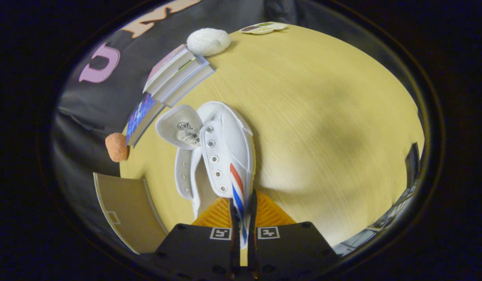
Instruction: Open the storage box then place both shoes into the box .Put the left shoe in first, then the right shoe, with the right side of both shoes facing outward in a uniform manner.
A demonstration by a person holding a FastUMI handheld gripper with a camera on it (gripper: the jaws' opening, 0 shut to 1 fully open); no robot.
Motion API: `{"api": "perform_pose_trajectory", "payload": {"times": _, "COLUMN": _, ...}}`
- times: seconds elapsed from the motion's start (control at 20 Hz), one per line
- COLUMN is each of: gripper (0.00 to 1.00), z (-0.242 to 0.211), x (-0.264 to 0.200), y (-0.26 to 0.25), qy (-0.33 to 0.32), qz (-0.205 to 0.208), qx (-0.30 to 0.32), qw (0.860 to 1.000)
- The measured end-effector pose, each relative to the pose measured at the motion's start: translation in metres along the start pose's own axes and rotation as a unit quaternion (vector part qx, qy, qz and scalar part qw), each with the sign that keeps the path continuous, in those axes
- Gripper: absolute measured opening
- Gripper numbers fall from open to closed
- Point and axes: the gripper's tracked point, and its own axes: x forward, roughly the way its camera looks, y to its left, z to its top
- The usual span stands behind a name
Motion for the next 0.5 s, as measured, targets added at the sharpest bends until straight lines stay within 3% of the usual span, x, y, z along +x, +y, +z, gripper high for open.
{"api": "perform_pose_trajectory", "payload": {"times": 0.25, "gripper": 0.10, "z": -0.007, "x": -0.016, "y": 0.018, "qy": 0.003, "qz": 0.031, "qx": 0.018, "qw": 0.999}}
{"api": "perform_pose_trajectory", "payload": {"times": 0.5, "gripper": 0.09, "z": -0.010, "x": -0.058, "y": 0.090, "qy": -0.003, "qz": 0.097, "qx": 0.000, "qw": 0.995}}
